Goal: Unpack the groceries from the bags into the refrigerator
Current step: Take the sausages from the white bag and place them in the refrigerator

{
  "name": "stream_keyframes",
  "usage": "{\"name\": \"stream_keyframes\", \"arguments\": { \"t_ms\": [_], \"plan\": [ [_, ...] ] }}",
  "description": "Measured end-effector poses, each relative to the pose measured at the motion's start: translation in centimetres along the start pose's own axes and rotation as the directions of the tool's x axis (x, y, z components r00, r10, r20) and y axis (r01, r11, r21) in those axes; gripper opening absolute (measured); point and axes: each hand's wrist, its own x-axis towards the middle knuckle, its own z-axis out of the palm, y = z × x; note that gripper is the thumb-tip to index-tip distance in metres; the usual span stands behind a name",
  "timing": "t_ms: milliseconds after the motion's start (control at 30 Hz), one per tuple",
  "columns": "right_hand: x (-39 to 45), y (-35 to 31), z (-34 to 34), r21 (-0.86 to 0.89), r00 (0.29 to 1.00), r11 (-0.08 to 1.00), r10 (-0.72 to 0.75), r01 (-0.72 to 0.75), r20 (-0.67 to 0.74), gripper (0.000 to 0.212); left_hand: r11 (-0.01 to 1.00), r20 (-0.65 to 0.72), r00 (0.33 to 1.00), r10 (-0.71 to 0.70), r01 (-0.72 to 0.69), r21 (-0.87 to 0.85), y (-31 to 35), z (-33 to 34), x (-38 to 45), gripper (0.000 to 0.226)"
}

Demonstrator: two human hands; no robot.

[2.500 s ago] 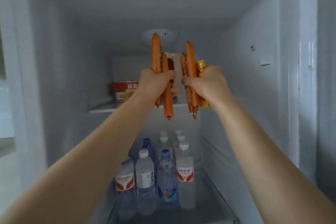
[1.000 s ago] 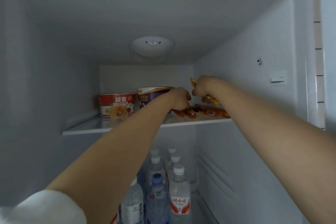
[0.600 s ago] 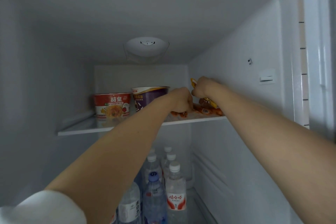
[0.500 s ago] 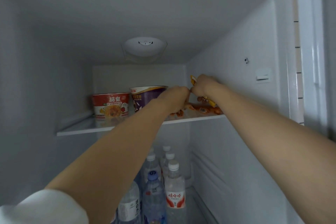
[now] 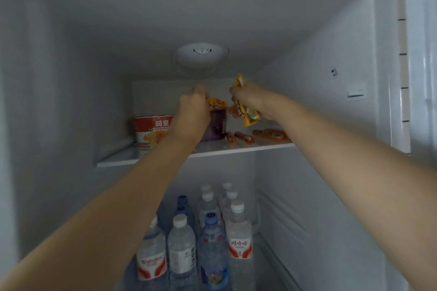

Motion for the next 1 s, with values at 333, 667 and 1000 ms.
{"name": "stream_keyframes", "arguments": {
  "t_ms": [333, 667, 1000],
  "plan": [
    [-0.6, -2.3, 6.1, -0.46, 0.983, 0.883, -0.009, 0.094, 0.184, 0.022, 0.985, 0.193, 0.967, -0.167, 0.172, -0.012, -2.6, -3.5, -5.0, 0.011],
    [-1.4, 2.2, 4.1, -0.803, 0.938, 0.583, 0.195, 0.124, 0.287, 0.024, 0.996, 0.672, 0.735, -0.085, 0.078, 0.041, -1.3, -2.4, -4.0, 0.061],
    [-1.9, 6.1, 0.5, -0.808, 0.985, 0.589, 0.139, 0.002, 0.104, 0.051, 0.989, 0.66, 0.741, -0.126, 0.144, 0.027, 0.0, -1.2, -3.8, 0.05]
  ]
}}
